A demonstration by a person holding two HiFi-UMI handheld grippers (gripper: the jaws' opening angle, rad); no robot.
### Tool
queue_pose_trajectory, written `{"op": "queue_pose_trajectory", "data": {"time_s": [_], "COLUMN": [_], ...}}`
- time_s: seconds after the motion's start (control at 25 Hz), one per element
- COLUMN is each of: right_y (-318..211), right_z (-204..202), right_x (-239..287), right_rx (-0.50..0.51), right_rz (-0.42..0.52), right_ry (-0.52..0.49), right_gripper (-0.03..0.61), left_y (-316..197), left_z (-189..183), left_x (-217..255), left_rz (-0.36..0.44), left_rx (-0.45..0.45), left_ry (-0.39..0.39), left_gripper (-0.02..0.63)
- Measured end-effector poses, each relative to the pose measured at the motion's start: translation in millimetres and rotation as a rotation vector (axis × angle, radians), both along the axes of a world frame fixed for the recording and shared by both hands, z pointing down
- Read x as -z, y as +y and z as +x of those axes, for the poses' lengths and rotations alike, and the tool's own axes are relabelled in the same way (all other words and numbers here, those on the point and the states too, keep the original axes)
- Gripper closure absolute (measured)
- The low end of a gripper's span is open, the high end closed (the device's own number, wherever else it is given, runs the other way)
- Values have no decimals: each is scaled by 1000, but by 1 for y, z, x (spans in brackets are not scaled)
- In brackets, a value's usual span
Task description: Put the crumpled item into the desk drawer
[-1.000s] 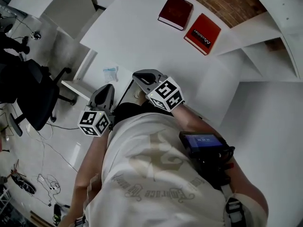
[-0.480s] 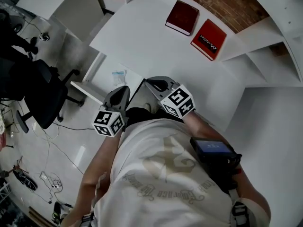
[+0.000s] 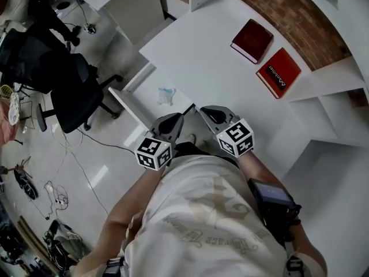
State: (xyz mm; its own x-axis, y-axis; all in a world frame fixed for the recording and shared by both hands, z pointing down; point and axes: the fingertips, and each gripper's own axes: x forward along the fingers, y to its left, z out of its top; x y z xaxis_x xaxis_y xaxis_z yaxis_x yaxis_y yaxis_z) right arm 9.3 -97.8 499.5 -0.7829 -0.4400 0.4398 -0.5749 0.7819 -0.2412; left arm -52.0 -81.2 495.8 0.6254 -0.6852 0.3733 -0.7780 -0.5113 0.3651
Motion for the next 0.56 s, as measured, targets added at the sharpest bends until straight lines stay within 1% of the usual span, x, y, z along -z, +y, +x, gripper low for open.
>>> {"op": "queue_pose_trajectory", "data": {"time_s": [0.36,0.56], "right_y": [21,32], "right_z": [-3,-4], "right_x": [-1,-1], "right_rx": [97,132], "right_rz": [6,3], "right_ry": [-28,-25], "right_gripper": [555,555], "left_y": [32,50], "left_z": [-21,-26], "left_x": [4,3], "left_rz": [1,-11], "left_rx": [155,204], "left_ry": [-46,-52], "left_gripper": [581,581]}}
